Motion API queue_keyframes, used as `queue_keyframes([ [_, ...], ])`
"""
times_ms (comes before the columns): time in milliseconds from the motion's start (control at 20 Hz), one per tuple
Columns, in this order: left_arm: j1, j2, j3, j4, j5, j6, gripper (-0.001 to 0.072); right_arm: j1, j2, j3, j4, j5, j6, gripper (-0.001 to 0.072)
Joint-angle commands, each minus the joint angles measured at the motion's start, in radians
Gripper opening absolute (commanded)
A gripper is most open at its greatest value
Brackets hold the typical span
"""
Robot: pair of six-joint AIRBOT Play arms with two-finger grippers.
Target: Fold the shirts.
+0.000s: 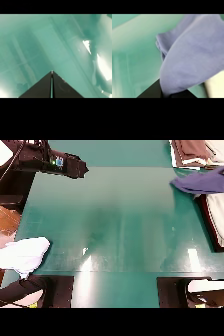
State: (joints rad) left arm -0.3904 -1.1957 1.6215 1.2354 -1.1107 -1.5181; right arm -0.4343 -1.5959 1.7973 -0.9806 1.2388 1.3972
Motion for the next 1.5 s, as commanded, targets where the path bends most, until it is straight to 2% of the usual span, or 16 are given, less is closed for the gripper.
queue_keyframes([
  [0, -0.005, 0.0, 0.0, -0.006, 0.003, -0.001, 0.0025, -0.111, 0.006, 0.001, -0.005, -0.049, 0.001, 0.0017],
  [250, -0.005, 0.0, 0.0, -0.006, 0.0, -0.001, 0.0025, -0.109, 0.006, 0.098, 0.092, -0.122, -0.01, 0.0017],
  [500, -0.005, 0.0, 0.0, -0.005, 0.002, 0.0, 0.0026, -0.135, 0.023, 0.278, 0.097, -0.068, 0.002, 0.0017],
  [800, -0.005, 0.0, 0.0, -0.005, 0.002, 0.0, 0.0026, -0.245, 0.188, 0.05, 0.084, -0.003, -0.011, 0.0017],
  [900, -0.005, 0.0, 0.0, -0.005, 0.002, 0.001, 0.0026, -0.283, 0.23, -0.031, -0.006, 0.072, -0.011, 0.0017],
  [1000, -0.005, 0.0, 0.0, -0.005, 0.002, 0.008, 0.0026, -0.303, 0.266, -0.117, -0.166, 0.151, -0.011, 0.0017],
  [1100, -0.005, 0.0, 0.0, -0.005, 0.002, 0.009, 0.0026, -0.325, 0.304, -0.219, -0.29, 0.175, -0.008, 0.0017],
  [1250, -0.005, 0.0, 0.0, -0.005, 0.002, 0.009, 0.0026, -0.373, 0.355, -0.369, -0.335, 0.198, 0.008, 0.0022],
  [1300, -0.005, 0.0, 0.0, -0.005, 0.002, 0.009, 0.0026, -0.391, 0.369, -0.415, -0.344, 0.205, 0.008, 0.0051],
  [1350, -0.005, 0.0, 0.0, -0.005, 0.001, 0.009, 0.0026, -0.406, 0.38, -0.454, -0.367, 0.206, 0.009, 0.0159],
  [1450, -0.005, 0.0, 0.0, -0.005, 0.001, 0.008, 0.0026, -0.439, 0.398, -0.516, -0.382, 0.212, 0.009, 0.0529],
])
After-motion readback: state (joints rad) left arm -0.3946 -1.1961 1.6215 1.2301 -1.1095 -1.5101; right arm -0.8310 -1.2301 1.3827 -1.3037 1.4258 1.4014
